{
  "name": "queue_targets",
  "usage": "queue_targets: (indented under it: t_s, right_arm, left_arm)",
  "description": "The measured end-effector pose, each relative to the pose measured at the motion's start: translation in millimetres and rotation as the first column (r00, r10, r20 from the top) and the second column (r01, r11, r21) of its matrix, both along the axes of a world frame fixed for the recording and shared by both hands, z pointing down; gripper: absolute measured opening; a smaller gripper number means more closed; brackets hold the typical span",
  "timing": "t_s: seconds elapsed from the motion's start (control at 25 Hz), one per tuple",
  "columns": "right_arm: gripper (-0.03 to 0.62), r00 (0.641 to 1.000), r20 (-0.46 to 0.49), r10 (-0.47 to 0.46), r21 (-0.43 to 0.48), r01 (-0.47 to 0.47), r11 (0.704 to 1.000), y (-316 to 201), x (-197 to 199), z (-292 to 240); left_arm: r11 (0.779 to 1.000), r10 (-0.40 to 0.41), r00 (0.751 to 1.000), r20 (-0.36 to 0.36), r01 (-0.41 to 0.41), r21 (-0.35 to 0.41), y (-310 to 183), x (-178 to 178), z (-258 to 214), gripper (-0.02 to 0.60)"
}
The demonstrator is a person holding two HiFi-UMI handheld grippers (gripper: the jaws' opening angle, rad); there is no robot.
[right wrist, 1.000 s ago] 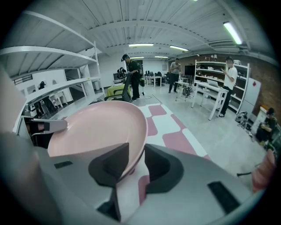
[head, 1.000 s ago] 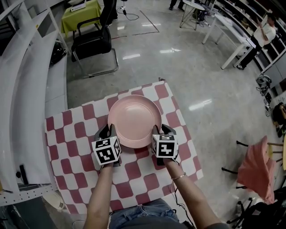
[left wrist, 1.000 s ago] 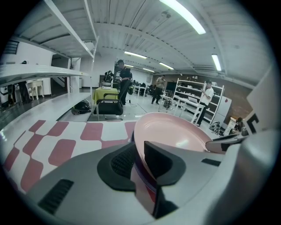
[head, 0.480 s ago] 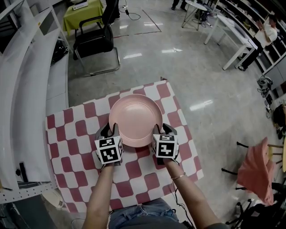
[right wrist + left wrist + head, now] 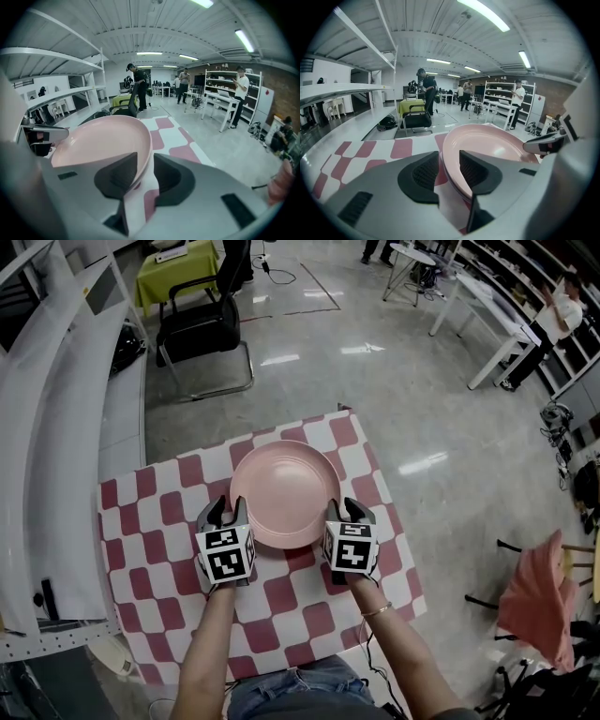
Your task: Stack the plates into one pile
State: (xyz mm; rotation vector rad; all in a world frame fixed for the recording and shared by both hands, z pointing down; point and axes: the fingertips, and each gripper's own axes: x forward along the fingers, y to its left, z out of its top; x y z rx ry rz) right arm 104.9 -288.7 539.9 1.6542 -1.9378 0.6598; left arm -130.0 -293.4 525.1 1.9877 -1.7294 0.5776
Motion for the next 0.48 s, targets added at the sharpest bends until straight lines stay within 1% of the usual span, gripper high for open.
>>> queue_targets:
  t_s: [0.12,0.32,0.48]
  right_arm:
    - [0.114,1.000,0.003,0.002,0.012,-0.002,1.000,1,2,-5]
    - [0.114,0.999,0.032,-0.022,0.042,0.021,0.999,4,0,-17]
    - [0.109,0.998,0.055,-0.042,0.060,0.038,0.997,6,-3,-24]
  left_arm:
    - [1.000,0.010,1.000,-0.004,-0.010,0.015,0,2,-5,0.143]
    - [0.999,0.013,1.000,-0.024,-0.012,0.041,3,6,-16,0.128]
    - [0.998,0.022,0.999,-0.035,-0.020,0.056,7,10,-25,0.101]
